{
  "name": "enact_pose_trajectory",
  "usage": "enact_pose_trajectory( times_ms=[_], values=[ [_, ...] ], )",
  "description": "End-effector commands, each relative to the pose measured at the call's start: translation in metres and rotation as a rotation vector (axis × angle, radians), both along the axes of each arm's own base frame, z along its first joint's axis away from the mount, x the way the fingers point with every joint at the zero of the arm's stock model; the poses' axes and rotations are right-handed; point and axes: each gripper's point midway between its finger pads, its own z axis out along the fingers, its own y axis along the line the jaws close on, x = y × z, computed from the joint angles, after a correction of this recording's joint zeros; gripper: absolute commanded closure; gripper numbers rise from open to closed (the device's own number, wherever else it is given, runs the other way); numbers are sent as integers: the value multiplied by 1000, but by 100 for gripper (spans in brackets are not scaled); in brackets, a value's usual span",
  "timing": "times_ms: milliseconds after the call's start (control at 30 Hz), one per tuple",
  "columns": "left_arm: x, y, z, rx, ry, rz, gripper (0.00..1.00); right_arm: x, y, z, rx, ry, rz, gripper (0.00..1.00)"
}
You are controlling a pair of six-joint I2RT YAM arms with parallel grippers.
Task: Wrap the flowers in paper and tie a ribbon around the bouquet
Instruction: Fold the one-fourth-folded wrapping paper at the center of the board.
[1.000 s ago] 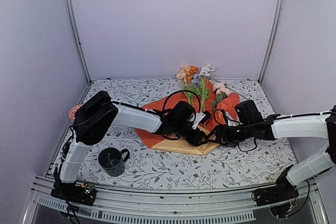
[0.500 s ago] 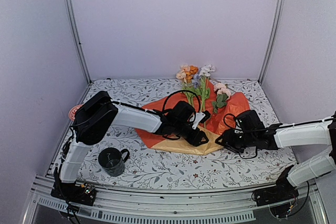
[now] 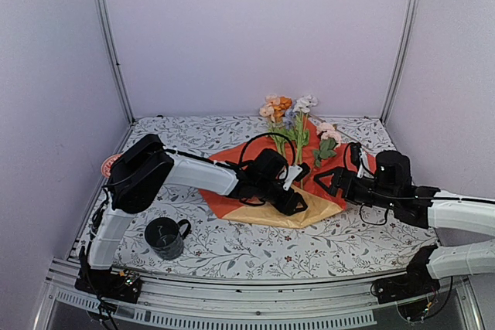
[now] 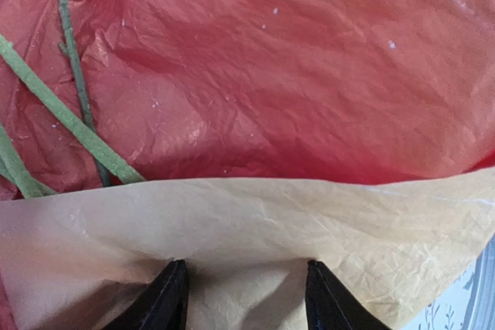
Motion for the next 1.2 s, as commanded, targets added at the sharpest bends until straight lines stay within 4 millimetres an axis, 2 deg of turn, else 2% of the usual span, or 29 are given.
enact_pose_trajectory(
  times_ms=[0,100,167,233,300,333,433,533,667,767,867,967,1167],
  values=[
    [5,67,-90,272,114,105,47,0,11,33,65,-156,74,5],
    [5,67,-89,271,115,104,47,5,5,32,49,-153,25,6],
    [4,66,-89,269,114,102,47,4,3,11,15,-87,14,12],
    [5,66,-88,268,111,103,47,2,1,-14,-24,-4,9,21],
    [6,66,-88,268,109,104,47,5,-9,-33,-89,64,-52,36],
    [6,67,-89,272,109,105,47,8,-16,-36,-115,80,-93,45],
    [6,68,-91,277,112,109,47,18,-22,-22,-143,68,-150,72],
    [7,70,-94,281,115,116,47,25,-12,-2,-155,26,-112,87],
    [9,71,-97,283,122,122,47,32,10,12,-175,11,-42,92],
    [9,71,-102,283,137,123,47,34,34,26,-156,-19,20,94],
    [8,71,-104,283,145,122,47,39,58,32,-162,-28,70,95],
    [7,72,-104,273,155,121,47,45,78,25,-190,-18,115,95],
    [8,73,-92,180,184,125,47,56,103,-8,-229,38,177,100]
  ],
)
